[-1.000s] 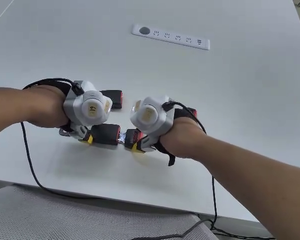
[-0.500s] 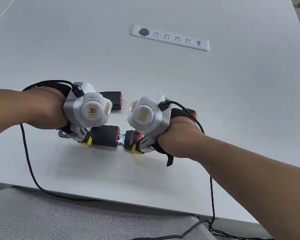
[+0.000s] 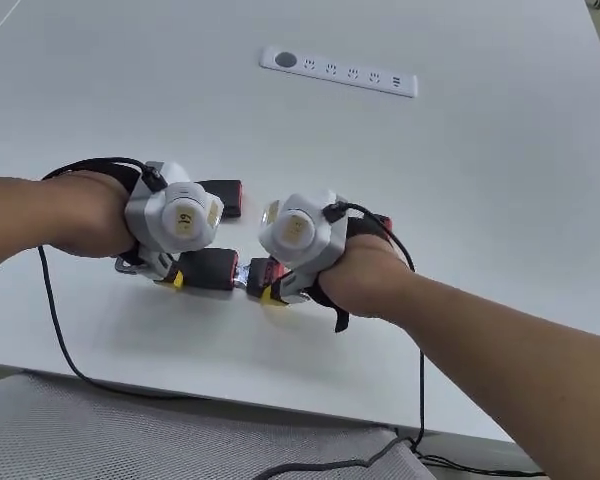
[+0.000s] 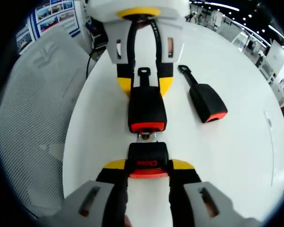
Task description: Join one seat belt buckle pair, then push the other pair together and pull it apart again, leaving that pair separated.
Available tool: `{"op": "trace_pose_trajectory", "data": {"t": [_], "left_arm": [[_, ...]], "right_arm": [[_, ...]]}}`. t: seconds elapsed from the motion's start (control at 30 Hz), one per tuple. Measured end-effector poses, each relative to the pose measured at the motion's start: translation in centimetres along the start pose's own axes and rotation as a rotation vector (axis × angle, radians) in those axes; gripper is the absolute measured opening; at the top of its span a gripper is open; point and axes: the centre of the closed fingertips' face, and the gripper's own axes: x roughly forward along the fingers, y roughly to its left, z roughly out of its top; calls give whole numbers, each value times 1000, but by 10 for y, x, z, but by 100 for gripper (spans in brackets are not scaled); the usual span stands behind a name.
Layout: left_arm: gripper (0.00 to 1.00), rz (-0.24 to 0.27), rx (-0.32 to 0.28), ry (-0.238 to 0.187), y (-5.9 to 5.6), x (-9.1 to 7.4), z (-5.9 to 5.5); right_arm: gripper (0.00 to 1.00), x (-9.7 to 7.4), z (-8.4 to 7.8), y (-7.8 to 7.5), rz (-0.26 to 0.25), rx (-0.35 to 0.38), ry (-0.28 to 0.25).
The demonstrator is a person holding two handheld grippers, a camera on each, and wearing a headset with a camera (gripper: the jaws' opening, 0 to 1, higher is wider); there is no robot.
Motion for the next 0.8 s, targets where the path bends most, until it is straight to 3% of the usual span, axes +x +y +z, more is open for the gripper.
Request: {"op": "trace_pose_trajectory", "data": {"t": [0.03, 0.07, 0.1, 0.17, 0.8], "left_arm": [[28, 1, 1, 12, 0, 0, -1], [28, 0, 0, 13, 0, 0, -2], [28, -1, -4, 11, 1, -1, -2], [28, 3, -17, -10, 1, -2, -3], [28, 7, -2, -16, 2, -2, -2]], "right_arm": [[31, -1, -11, 4, -1, 46, 90], [31, 0, -21, 2, -24, 11, 197], [31, 5, -12, -2, -15, -4, 127], [31, 2, -14, -5, -7, -4, 109], [32, 1, -12, -4, -9, 3, 107]]}}
